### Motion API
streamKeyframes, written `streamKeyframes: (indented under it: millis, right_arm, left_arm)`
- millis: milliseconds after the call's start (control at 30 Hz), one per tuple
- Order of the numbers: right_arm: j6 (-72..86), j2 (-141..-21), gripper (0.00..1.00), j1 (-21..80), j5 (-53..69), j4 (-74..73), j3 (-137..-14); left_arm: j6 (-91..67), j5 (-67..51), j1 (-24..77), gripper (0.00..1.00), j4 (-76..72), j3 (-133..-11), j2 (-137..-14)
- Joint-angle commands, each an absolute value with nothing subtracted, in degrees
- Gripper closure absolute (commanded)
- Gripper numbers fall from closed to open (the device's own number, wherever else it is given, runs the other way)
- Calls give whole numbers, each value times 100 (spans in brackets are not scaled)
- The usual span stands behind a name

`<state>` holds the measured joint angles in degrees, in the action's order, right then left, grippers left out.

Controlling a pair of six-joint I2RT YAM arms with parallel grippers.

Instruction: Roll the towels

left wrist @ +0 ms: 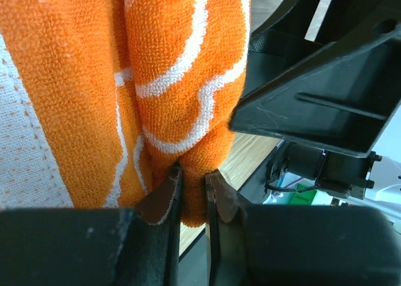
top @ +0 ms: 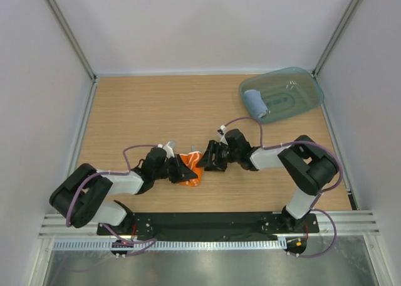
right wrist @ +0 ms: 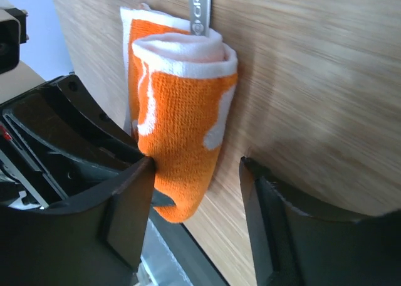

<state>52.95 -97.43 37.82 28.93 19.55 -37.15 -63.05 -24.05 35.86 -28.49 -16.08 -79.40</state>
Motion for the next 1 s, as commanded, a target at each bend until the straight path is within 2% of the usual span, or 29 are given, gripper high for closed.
streamKeyframes:
  millis: [0,100,133,267,300,367,400,467,500,600,700,967]
  right_arm:
    - [5449,-10010,40,3955,2786,2575,-3858]
    - [5467,-10178,51,4060,2751,2610,-3964]
    - [5484,-10186,58,4078,2725,2610,-3964]
    - [5318,-9950,71,4069,2444,1936,-4104]
    - [5004,-9767,75,4095,2026,907,-4383]
    - [4870,-9642,76,4131,1769,383,-4464]
    - [4800,-9581,76,4148,1662,152,-4630]
    - [4703,-9484,77,4218,1417,-522,-4789]
    - [4633,-9475,78,4236,1319,-719,-4973]
    - [4544,-9431,79,4377,1021,-1361,-5307]
    - [4509,-9483,79,4526,792,-1862,-5641]
    - [4526,-9808,79,4728,589,-2522,-6222]
  left_arm:
    - [-6346,-2566,3542,100,-2848,-1564,-7954]
    - [-6276,-2593,3551,100,-2743,-1573,-7901]
    - [-6249,-2584,3551,100,-2681,-1582,-7867]
    - [-5698,-2287,3551,100,-1901,-1844,-7612]
    - [-5295,-1737,3586,94,-550,-2159,-7237]
    - [-5081,-1636,3612,87,-327,-2223,-7138]
    - [-4993,-1435,3621,76,-21,-2293,-6937]
    - [-4773,-1258,3647,69,394,-2487,-6768]
    - [-4720,-1170,3682,62,674,-2548,-6698]
    - [-4536,-801,3814,56,1132,-2794,-6478]
    - [-4404,-265,4033,55,1545,-3067,-6311]
    - [-4210,1326,5711,53,1916,-3779,-6467]
